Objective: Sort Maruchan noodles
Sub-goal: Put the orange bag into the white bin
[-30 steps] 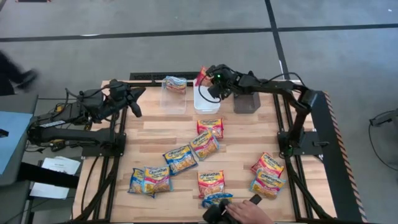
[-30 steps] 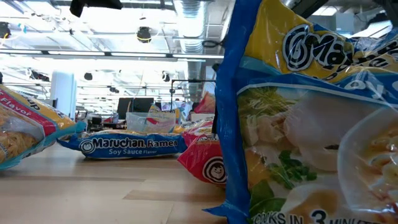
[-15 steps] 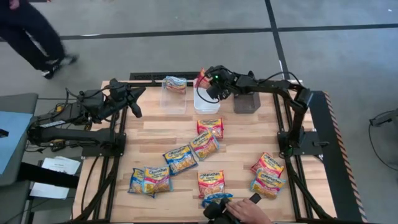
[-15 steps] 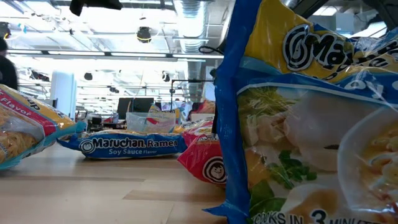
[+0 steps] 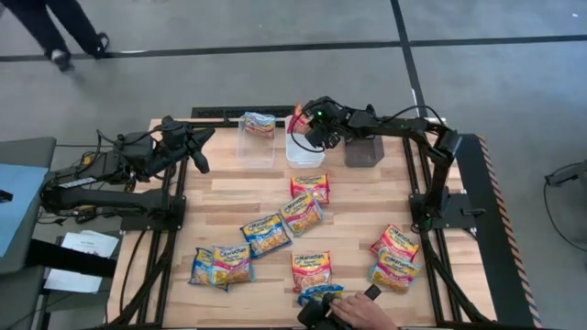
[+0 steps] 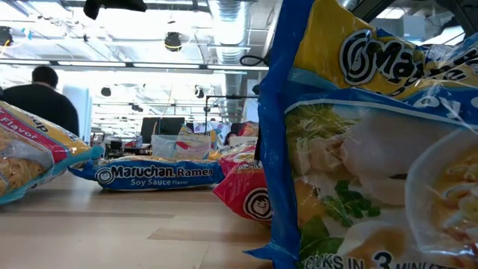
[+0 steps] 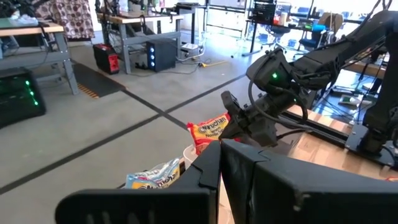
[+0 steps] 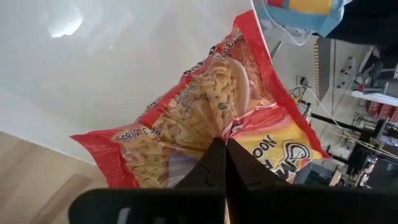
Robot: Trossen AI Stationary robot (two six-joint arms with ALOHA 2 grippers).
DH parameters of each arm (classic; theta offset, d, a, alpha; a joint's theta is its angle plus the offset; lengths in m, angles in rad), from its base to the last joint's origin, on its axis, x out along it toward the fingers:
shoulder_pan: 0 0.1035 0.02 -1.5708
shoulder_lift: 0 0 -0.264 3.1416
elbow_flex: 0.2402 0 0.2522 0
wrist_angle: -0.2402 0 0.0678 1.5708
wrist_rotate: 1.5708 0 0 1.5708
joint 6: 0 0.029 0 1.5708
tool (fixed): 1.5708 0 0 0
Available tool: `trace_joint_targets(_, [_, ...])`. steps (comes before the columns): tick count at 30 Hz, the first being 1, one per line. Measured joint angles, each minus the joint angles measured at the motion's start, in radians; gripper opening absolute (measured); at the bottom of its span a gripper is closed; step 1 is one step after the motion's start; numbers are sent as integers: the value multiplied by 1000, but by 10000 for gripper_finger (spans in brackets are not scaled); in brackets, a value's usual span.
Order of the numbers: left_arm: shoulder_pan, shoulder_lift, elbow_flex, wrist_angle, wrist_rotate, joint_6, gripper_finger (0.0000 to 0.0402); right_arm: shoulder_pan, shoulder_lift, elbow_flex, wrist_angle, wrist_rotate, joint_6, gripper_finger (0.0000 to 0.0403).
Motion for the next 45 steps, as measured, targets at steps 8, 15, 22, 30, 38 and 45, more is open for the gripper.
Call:
trace_joint_targets(8, [0, 0, 0, 3, 0, -4, 0, 0, 0, 0, 62, -1, -26, 24])
trace_joint_targets(15, [0, 0, 0, 6, 31, -9, 0, -12, 0, 0, 63, -1, 42, 39])
trace_joint_targets(22, [0, 0, 0, 9, 46, -25, 0, -14, 0, 0, 70, 1, 43, 55])
trace_joint_targets(30, [0, 0, 0, 10, 45, -28, 0, -7, -1, 0, 36, 2, 43, 57])
trace_joint_targets(38, [0, 0, 0, 10, 45, -27, 0, -4, -1, 1, -2, 18, 104, 57])
trace_joint_targets(45, [0, 0, 0, 10, 43, -27, 0, 1, -1, 1, 0, 39, 290, 57])
